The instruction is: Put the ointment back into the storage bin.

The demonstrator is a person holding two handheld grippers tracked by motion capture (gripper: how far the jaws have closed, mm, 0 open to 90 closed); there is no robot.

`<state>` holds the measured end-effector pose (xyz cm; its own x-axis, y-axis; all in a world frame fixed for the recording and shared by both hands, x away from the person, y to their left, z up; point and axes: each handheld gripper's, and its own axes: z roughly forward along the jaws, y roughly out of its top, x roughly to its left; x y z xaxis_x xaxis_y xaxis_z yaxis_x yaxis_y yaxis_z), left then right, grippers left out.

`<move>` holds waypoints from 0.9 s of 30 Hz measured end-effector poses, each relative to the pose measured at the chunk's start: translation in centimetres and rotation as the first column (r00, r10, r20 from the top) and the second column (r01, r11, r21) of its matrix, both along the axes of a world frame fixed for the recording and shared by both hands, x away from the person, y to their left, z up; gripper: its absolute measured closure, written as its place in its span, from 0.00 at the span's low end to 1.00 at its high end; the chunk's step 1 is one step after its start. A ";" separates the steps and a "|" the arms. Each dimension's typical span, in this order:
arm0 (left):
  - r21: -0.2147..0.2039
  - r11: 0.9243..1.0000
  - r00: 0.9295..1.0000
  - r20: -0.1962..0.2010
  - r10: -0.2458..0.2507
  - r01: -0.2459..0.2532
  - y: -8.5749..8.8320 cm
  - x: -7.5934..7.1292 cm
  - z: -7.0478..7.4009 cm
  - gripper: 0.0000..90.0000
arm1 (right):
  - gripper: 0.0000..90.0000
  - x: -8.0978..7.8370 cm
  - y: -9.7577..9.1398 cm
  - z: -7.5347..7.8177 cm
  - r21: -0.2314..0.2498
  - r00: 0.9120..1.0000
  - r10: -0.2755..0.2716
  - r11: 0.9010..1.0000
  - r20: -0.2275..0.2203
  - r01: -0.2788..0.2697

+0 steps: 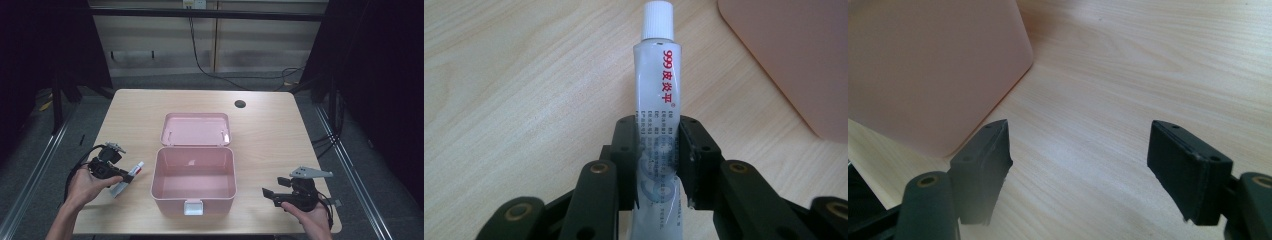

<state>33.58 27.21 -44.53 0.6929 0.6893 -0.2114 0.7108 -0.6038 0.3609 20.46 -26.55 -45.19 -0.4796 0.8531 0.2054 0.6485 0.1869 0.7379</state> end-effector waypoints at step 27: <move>-0.033 0.999 0.999 0.041 -0.002 0.004 0.0 -1.1 2.9 0.79 | 0.28 -0.1 0.0 0.0 0.000 1.000 0.004 1.000 0.005 -0.004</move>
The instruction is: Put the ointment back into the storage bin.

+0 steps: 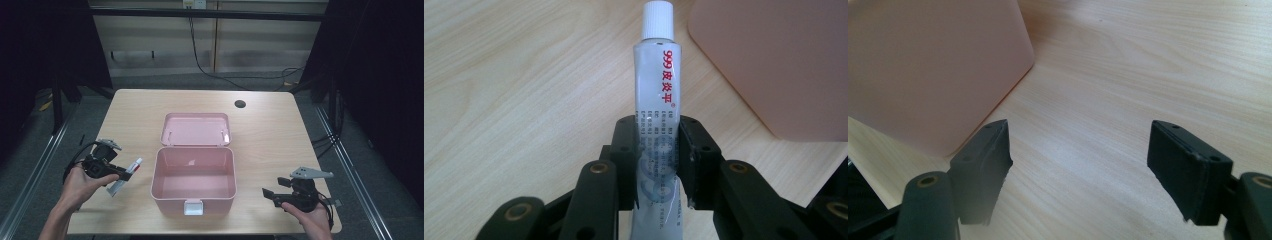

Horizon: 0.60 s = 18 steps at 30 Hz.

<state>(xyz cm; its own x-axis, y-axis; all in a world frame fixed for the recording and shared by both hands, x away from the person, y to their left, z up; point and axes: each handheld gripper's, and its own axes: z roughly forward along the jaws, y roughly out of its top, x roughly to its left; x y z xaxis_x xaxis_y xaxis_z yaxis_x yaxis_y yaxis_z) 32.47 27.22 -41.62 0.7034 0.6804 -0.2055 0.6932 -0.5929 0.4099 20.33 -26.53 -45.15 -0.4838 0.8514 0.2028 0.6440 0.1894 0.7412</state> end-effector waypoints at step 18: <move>-0.118 0.991 0.998 0.022 -0.059 0.061 0.4 -1.4 3.4 0.79 | 0.28 0.0 0.0 0.0 0.002 1.000 -0.001 1.000 -0.003 0.001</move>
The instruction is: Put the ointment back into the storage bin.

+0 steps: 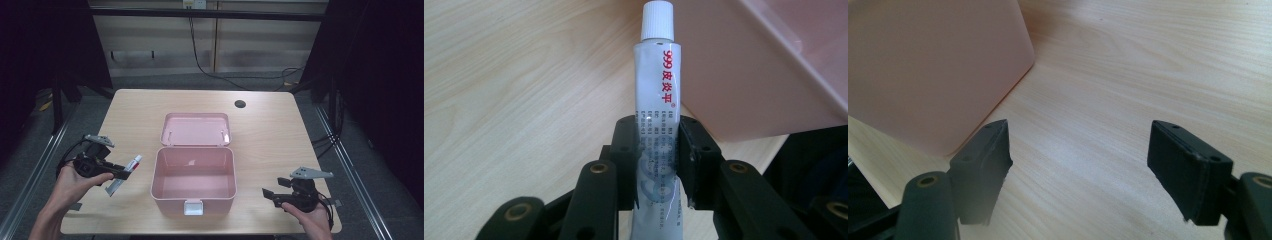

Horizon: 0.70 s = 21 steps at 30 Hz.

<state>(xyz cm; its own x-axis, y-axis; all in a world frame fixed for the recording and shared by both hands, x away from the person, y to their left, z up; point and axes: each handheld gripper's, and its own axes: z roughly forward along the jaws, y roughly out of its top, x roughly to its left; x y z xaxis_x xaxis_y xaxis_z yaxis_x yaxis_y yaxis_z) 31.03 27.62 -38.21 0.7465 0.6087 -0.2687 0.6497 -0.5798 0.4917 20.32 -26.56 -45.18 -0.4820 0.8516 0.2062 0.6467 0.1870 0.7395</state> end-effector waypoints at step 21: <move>-0.054 0.994 0.996 0.025 -0.089 0.090 -1.0 -1.4 3.6 0.79 | 0.27 0.0 0.0 0.0 0.003 1.000 -0.005 1.000 -0.004 0.005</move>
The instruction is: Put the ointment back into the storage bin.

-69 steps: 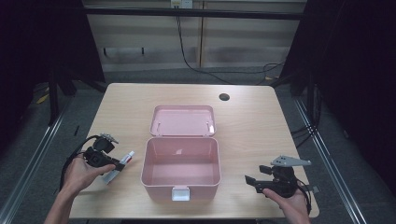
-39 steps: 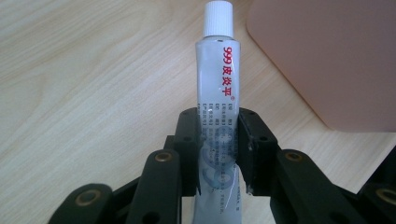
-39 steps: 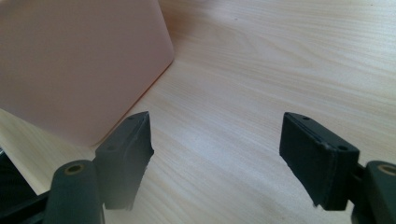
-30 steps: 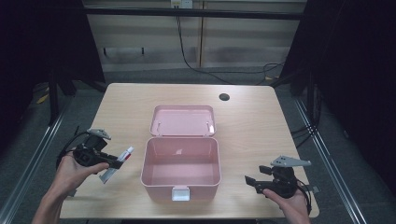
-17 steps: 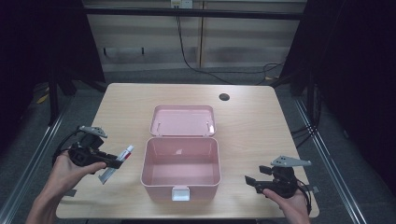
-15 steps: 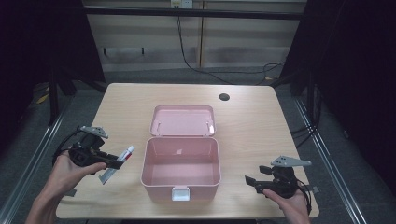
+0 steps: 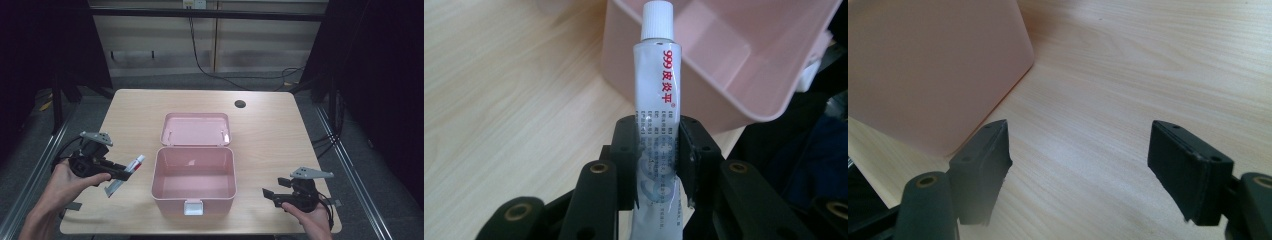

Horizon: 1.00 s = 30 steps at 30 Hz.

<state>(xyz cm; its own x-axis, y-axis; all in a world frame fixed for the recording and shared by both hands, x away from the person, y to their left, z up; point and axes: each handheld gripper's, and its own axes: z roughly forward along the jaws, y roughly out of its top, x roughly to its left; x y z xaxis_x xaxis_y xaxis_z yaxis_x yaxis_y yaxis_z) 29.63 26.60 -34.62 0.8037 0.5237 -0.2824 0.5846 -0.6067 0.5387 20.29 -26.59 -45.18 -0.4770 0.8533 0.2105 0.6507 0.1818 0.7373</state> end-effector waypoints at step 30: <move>0.010 0.984 0.982 0.059 -0.179 0.179 -6.8 -0.6 4.0 0.79 | 0.23 0.0 -0.2 0.0 0.011 1.000 -0.014 1.000 0.001 0.014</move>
<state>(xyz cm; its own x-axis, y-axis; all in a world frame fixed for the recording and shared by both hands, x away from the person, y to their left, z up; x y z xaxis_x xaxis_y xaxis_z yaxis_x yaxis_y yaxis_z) 29.04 19.84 -30.62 0.8999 0.3708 -0.2293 0.4332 -0.7013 0.5661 20.33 -26.82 -45.17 -0.4655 0.8573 0.2199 0.6524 0.1645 0.7398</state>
